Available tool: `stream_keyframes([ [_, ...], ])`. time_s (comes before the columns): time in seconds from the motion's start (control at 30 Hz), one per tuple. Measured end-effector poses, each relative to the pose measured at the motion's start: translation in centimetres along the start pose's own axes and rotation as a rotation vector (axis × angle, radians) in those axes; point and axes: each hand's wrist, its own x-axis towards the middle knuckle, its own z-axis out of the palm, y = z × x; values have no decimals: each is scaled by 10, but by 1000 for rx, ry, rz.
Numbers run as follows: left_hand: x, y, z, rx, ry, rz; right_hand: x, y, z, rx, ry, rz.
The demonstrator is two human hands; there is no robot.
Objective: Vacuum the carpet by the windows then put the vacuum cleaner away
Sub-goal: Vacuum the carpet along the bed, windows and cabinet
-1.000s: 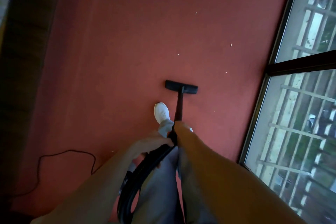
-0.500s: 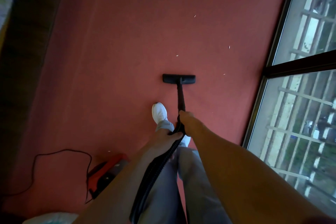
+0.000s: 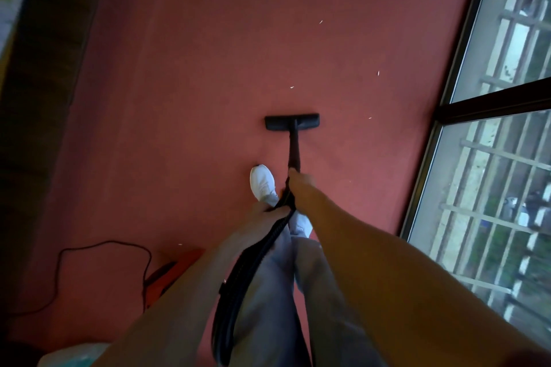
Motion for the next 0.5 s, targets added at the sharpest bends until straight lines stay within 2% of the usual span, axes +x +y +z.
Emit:
stream_keyframes([
  [0.17,5,10,1,-150,44,88,-3,-39,-6,116,15,-75],
  [0.5,32,21,-24,-208,46,54,11,-59,14,206,1,6],
])
